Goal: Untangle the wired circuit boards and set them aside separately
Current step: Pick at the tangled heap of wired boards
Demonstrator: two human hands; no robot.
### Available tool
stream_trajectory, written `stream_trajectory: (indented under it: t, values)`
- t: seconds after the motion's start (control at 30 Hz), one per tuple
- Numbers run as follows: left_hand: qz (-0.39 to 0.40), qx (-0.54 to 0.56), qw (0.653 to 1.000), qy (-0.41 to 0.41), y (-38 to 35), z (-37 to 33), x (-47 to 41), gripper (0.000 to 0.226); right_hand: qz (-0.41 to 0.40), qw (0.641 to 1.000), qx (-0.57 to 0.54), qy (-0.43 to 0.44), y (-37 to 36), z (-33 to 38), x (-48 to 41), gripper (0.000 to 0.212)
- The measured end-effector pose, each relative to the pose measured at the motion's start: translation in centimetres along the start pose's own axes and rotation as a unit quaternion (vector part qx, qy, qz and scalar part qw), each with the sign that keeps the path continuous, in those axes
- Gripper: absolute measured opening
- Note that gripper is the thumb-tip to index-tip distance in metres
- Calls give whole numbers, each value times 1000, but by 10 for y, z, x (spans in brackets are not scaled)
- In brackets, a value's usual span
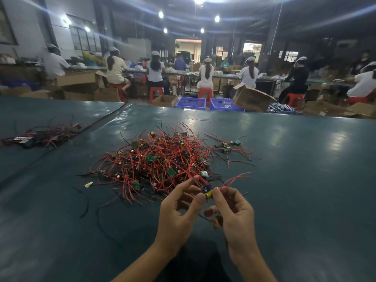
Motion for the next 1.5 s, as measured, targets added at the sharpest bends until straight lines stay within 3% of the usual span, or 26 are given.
stream_trajectory:
  t: [0.1,0.3,0.53,0.67,0.77,0.9,1.03,1.33,1.5]
  values:
    - [11,-30,999,-34,-1,-6,2,24,24,1000,0,-9,0,3,0,14]
    - [-43,36,996,65,6,8,-2,8,-39,996,48,-59,5,-11,-1,14]
    - [-61,180,969,160,3,28,0,18,-100,990,8,-99,14,-22,-2,18]
    - [-8,254,948,189,-3,29,1,26,-77,993,15,-91,9,-21,-2,5]
    - [23,246,951,186,-1,27,0,36,-37,997,22,-68,0,-15,-1,1]
    - [50,187,969,156,1,23,-1,15,-44,997,45,-40,0,-14,-2,10]
    - [46,121,983,126,-2,19,-1,18,-58,997,51,-32,1,-15,-2,1]
    - [32,94,987,123,-2,21,1,19,-87,988,-23,-128,-4,-28,-2,11]
    - [16,105,983,150,-7,24,1,23,-122,969,-148,-156,-11,-31,-3,11]
Point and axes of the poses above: each hand's wrist, its own x-axis away from the middle knuckle, its own y-axis out of the back of the hand, z = x × y, the point moved 4 cm from there along -x, towards the middle knuckle, and after that the axes turned 14 degrees about z, right-handed, at the moved point
